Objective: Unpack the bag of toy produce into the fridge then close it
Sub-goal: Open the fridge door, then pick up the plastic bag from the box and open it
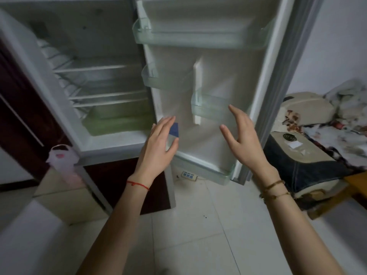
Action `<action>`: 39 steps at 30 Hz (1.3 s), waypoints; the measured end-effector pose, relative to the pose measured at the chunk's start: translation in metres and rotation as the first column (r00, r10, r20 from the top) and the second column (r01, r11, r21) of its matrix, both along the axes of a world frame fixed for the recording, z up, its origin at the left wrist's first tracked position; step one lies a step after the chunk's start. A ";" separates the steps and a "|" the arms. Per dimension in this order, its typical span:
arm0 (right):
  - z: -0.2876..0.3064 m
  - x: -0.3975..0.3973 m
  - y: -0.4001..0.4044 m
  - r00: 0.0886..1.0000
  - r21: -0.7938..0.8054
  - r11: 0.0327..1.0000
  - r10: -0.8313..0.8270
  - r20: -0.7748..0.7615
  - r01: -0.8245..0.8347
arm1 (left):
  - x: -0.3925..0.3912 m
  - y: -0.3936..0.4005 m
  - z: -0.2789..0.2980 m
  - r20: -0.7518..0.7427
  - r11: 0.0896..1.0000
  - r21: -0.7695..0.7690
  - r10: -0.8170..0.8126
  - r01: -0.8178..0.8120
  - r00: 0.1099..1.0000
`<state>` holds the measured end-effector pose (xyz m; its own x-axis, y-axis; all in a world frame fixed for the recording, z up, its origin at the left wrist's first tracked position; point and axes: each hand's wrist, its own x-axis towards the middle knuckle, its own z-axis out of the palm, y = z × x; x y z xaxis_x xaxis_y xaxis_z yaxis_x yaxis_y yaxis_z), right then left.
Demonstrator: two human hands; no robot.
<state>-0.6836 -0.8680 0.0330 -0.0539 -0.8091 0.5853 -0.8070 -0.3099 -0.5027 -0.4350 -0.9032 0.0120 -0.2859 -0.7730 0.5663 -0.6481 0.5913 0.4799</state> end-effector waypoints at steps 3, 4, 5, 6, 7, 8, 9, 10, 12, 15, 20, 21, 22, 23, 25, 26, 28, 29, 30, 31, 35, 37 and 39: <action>-0.007 0.029 -0.001 0.997 0.025 0.997 0.072 -0.023 -0.072 | 0.037 0.016 -0.006 0.013 0.996 0.025 0.090 -0.091 0.996; -0.010 0.038 -0.002 0.994 0.034 0.994 0.104 -0.026 -0.103 | 0.050 0.022 -0.008 0.012 0.992 0.031 0.119 -0.119 0.993; -0.013 0.049 -0.002 0.990 0.044 0.990 0.137 -0.024 -0.136 | 0.063 0.028 -0.010 0.010 0.989 0.028 0.146 -0.146 0.989; -0.016 0.059 -0.003 0.985 0.054 0.984 0.169 -0.021 -0.168 | 0.076 0.034 -0.013 0.007 0.984 0.023 0.174 -0.174 0.985; -0.019 0.069 -0.003 0.980 0.062 0.979 0.198 -0.019 -0.196 | 0.088 0.040 -0.016 0.002 0.978 0.022 0.205 -0.205 0.979; -0.022 0.079 -0.004 0.975 0.072 0.973 0.222 -0.021 -0.220 | 0.100 0.047 -0.018 -0.002 0.970 0.028 0.243 -0.243 0.970; -0.025 0.090 -0.006 0.970 0.084 0.967 0.244 -0.024 -0.241 | 0.112 0.054 -0.020 0.000 0.958 0.037 0.286 -0.286 0.958; -0.029 0.100 -0.007 0.964 0.097 0.961 0.264 -0.027 -0.260 | 0.124 0.061 -0.023 0.004 0.944 0.045 0.327 -0.327 0.945; -0.037 0.122 -0.010 0.951 0.125 0.945 0.309 -0.030 -0.303 | 0.149 0.074 -0.030 0.010 0.919 0.054 0.391 -0.391 0.920; -0.048 0.156 -0.016 0.927 0.162 0.915 0.375 -0.012 -0.369 | 0.187 0.090 -0.039 0.031 0.884 0.077 0.460 -0.461 0.887; -0.063 0.218 -0.031 0.889 0.206 0.870 0.458 -0.003 -0.447 | 0.245 0.114 -0.053 0.028 0.813 0.167 0.561 -0.558 0.827; -0.066 0.232 -0.034 0.882 0.211 0.862 0.471 0.005 -0.462 | 0.258 0.116 -0.056 0.028 0.800 0.175 0.578 -0.573 0.816; -0.068 0.245 -0.037 0.875 0.217 0.853 0.484 0.013 -0.475 | 0.271 0.118 -0.059 0.024 0.789 0.183 0.593 -0.586 0.805; -0.071 0.259 -0.040 0.868 0.222 0.844 0.496 0.019 -0.487 | 0.284 0.119 -0.061 0.016 0.779 0.193 0.606 -0.597 0.795; -0.075 0.286 -0.047 0.856 0.238 0.828 0.516 0.026 -0.507 | 0.310 0.121 -0.062 0.000 0.756 0.207 0.634 -0.620 0.773; -0.077 0.300 -0.051 0.852 0.249 0.822 0.523 0.028 -0.513 | 0.323 0.121 -0.062 -0.005 0.746 0.210 0.647 -0.632 0.762; -0.081 0.329 -0.058 0.841 0.266 0.806 0.540 0.034 -0.529 | 0.349 0.119 -0.063 -0.004 0.721 0.226 0.673 -0.655 0.740; -0.083 0.343 -0.061 0.837 0.275 0.799 0.546 0.039 -0.535 | 0.363 0.118 -0.064 0.001 0.708 0.237 0.685 -0.665 0.729; -0.085 0.358 -0.064 0.833 0.281 0.794 0.551 0.044 -0.540 | 0.378 0.116 -0.065 0.009 0.696 0.243 0.695 -0.676 0.719; -0.087 0.372 -0.068 0.830 0.283 0.789 0.555 0.051 -0.545 | 0.392 0.115 -0.067 0.019 0.686 0.246 0.703 -0.685 0.711; -0.096 0.425 -0.079 0.822 0.296 0.773 0.564 0.085 -0.561 | 0.445 0.105 -0.071 0.054 0.661 0.252 0.720 -0.707 0.692; -0.101 0.449 -0.085 0.815 0.316 0.758 0.570 0.104 -0.571 | 0.469 0.101 -0.072 0.063 0.644 0.262 0.732 -0.719 0.679; -0.105 0.468 -0.091 0.812 0.342 0.745 0.572 0.115 -0.573 | 0.488 0.095 -0.075 0.067 0.629 0.276 0.742 -0.727 0.667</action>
